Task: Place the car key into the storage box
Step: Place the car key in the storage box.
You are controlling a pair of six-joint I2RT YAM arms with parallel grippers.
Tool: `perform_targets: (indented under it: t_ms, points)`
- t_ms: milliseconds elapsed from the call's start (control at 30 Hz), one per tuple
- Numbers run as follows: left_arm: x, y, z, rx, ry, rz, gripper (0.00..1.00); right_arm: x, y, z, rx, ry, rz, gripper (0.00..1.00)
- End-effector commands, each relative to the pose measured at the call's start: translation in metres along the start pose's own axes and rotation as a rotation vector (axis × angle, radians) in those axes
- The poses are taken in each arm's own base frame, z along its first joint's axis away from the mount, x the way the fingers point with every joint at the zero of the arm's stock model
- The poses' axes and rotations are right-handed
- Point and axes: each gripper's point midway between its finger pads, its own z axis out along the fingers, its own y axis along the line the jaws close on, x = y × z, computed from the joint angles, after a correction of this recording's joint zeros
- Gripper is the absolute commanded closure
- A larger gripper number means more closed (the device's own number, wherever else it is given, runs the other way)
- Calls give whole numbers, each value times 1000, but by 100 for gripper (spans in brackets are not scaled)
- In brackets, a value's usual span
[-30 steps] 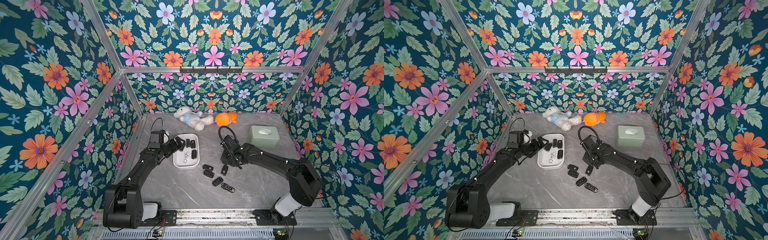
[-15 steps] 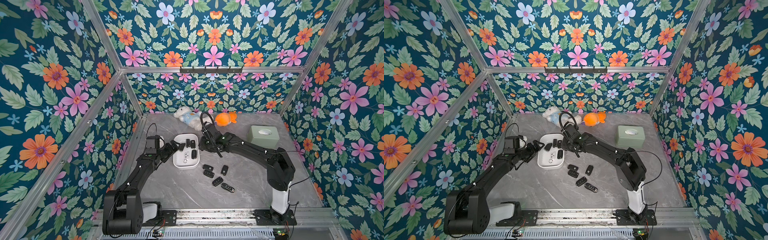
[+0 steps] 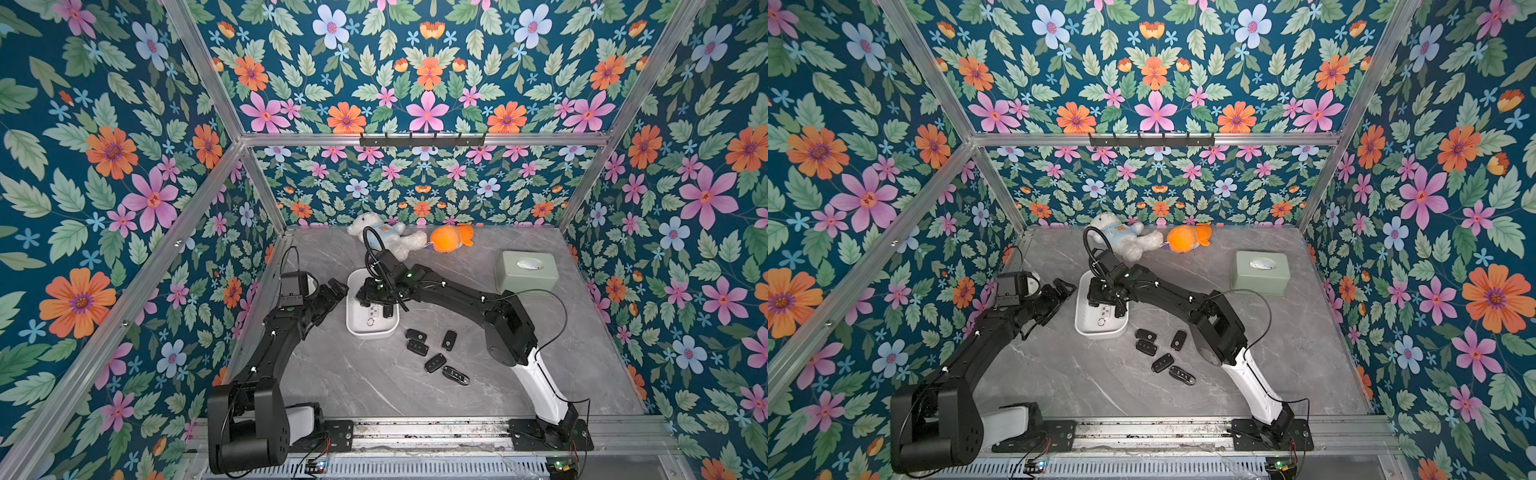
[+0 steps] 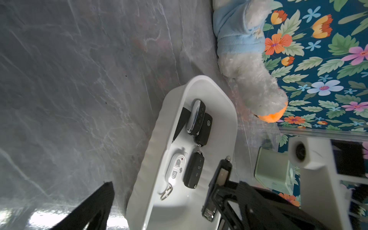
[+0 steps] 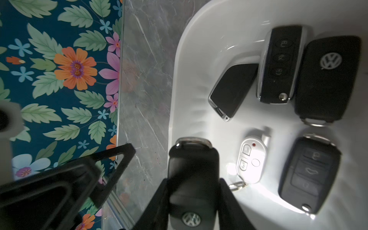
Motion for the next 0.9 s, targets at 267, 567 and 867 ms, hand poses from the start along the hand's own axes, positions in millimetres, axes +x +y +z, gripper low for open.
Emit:
perform_targets:
  t_ms: [267, 567, 867]
  points:
    - [-10, 11, -20, -61, -29, 6, 1, 22, -25, 40, 108, 100, 22, 63]
    - [-10, 14, -22, -56, -22, -1, 1, 29, -34, 59, 128, 134, 45, 60]
    - [-5, 16, -15, -34, 0, -2, 1, 21, -28, 59, 120, 109, 36, 43]
